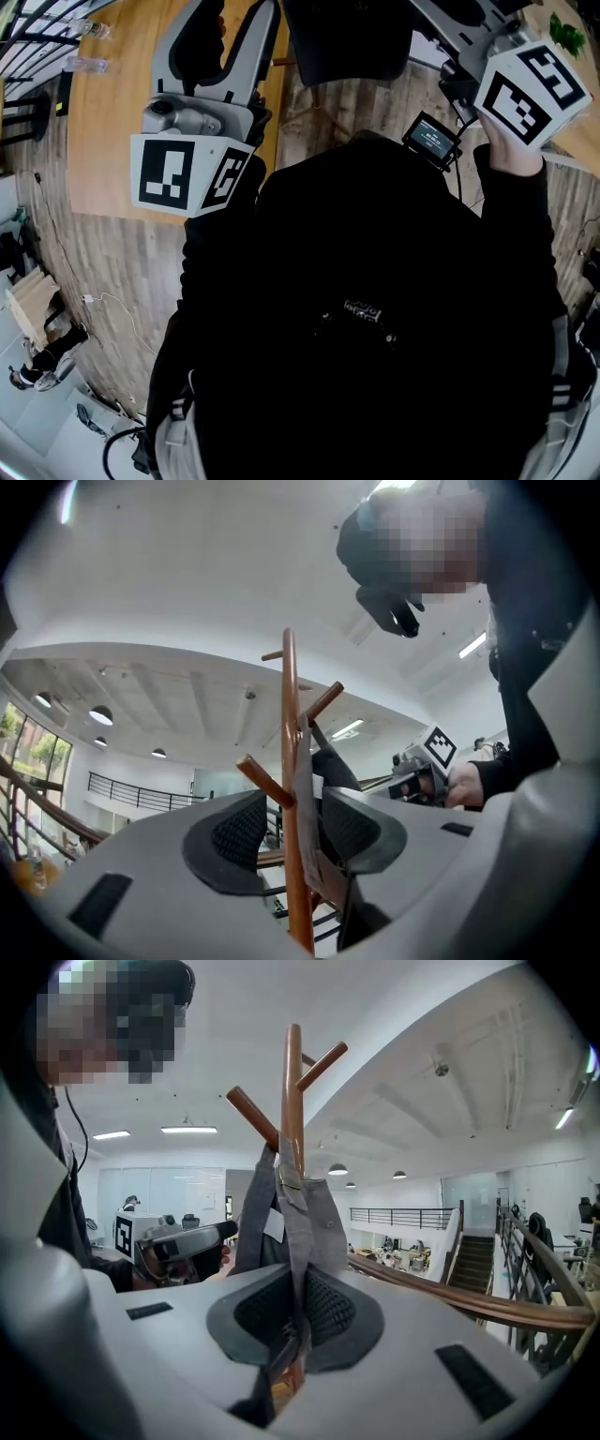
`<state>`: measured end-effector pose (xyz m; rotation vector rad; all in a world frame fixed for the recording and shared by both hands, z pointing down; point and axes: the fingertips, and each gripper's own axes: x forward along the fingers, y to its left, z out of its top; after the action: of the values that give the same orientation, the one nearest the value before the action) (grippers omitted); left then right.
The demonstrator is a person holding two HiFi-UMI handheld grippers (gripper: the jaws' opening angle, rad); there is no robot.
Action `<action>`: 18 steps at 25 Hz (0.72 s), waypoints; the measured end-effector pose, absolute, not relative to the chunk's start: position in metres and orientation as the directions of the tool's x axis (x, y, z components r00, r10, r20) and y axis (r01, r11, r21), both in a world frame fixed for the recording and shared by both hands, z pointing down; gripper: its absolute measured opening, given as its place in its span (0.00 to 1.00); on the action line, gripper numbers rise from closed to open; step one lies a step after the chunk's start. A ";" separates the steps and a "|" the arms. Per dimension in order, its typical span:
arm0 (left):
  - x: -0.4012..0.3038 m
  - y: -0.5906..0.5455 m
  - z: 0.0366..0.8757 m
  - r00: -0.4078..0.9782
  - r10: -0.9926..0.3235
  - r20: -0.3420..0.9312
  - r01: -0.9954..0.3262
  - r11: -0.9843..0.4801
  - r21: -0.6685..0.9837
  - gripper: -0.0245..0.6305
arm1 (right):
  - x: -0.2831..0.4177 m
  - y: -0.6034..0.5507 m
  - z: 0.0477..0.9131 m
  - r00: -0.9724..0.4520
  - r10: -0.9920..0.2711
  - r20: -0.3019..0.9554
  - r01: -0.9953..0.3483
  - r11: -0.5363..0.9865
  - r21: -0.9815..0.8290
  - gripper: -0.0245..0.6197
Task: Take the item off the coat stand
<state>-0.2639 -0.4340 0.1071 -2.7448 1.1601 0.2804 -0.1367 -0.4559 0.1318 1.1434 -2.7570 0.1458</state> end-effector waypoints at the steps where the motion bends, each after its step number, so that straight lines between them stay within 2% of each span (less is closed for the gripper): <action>1: -0.257 -0.432 0.109 0.699 -0.683 -0.211 -0.710 -0.698 -0.096 0.32 | -0.138 -0.456 0.132 -0.698 -0.693 0.181 -0.708 0.705 -0.029 0.09; 4: -0.234 -0.430 0.122 0.726 -0.677 -0.122 -0.687 -0.706 -0.170 0.35 | -0.142 -0.450 0.131 -0.708 -0.683 0.182 -0.697 0.717 -0.021 0.09; 6: -0.229 -0.437 0.128 0.716 -0.691 -0.099 -0.697 -0.700 -0.155 0.35 | -0.145 -0.447 0.129 -0.718 -0.673 0.178 -0.686 0.728 -0.017 0.09; 7: -0.230 -0.441 0.129 0.708 -0.699 -0.098 -0.705 -0.694 -0.145 0.26 | -0.147 -0.447 0.129 -0.721 -0.670 0.178 -0.682 0.731 -0.014 0.09; 8: -0.232 -0.444 0.128 0.701 -0.706 -0.099 -0.712 -0.687 -0.142 0.12 | -0.148 -0.447 0.129 -0.724 -0.667 0.176 -0.679 0.734 -0.016 0.09; 9: -0.234 -0.446 0.128 0.697 -0.710 -0.100 -0.716 -0.683 -0.143 0.07 | -0.148 -0.448 0.131 -0.728 -0.664 0.169 -0.676 0.736 -0.020 0.09; 18: -0.245 -0.443 0.116 0.689 -0.709 -0.146 -0.724 -0.677 -0.132 0.07 | -0.159 -0.443 0.117 -0.739 -0.659 0.140 -0.665 0.747 0.011 0.09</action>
<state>-0.2454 -0.4431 0.1156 -2.7197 1.1652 0.1234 -0.1594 -0.4426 0.1171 1.0699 -2.8087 0.0604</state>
